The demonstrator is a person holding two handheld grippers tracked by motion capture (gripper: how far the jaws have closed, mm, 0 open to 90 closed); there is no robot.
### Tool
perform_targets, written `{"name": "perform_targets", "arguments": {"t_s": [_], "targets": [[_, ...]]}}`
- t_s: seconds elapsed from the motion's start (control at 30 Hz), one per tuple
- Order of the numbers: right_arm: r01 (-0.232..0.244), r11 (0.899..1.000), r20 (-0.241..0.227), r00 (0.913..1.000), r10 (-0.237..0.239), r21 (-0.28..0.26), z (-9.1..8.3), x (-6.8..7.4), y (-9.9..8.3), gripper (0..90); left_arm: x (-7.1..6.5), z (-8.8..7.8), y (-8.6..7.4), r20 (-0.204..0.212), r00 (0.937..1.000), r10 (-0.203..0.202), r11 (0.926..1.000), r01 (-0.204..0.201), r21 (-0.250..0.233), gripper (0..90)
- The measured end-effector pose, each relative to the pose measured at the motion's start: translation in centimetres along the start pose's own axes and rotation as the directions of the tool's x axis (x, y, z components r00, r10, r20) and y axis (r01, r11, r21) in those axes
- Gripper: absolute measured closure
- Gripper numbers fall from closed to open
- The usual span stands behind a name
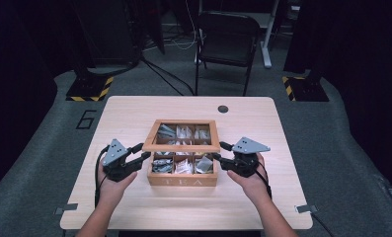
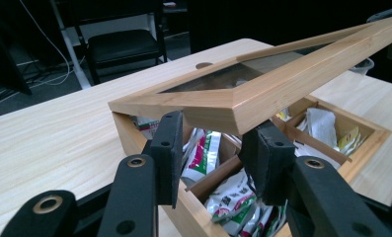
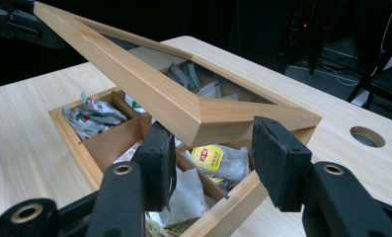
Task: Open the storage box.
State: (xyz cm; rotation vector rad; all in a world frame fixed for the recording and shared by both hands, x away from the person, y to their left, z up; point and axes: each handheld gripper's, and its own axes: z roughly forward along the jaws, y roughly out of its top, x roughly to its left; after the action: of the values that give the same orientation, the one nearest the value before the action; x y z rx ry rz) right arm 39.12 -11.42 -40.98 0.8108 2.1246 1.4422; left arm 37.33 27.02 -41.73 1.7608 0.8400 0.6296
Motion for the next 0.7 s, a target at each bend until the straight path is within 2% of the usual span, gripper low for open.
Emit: {"name": "perform_targets", "arguments": {"t_s": [0.2,0.37,0.47,0.7], "targets": [[-0.009,1.000,0.005,0.9999,0.009,-0.007,0.1,-0.2,0.6,51.6,0.2,0.2,0.5,-0.009,0.9999,0.006,0.9999,-0.006,-0.009,60.7],[-0.036,0.999,-0.003,0.9994,0.036,0.002,0.4,-0.6,0.7,51.2,0.4,0.3,0.7,-0.009,0.9999,0.011,0.9999,-0.011,-0.009,60.6],[-0.029,1.000,-0.005,0.9996,0.029,0.003,0.5,-0.8,1.0,50.2,0.5,0.4,0.9,-0.006,1.0000,0.005,0.9999,-0.005,-0.012,60.6],[0.046,0.999,0.008,0.9989,-0.047,0.023,0.8,-1.0,1.9,47.9,0.6,0.4,1.5,-0.013,0.9996,0.024,0.9997,-0.024,-0.005,60.5]]}}
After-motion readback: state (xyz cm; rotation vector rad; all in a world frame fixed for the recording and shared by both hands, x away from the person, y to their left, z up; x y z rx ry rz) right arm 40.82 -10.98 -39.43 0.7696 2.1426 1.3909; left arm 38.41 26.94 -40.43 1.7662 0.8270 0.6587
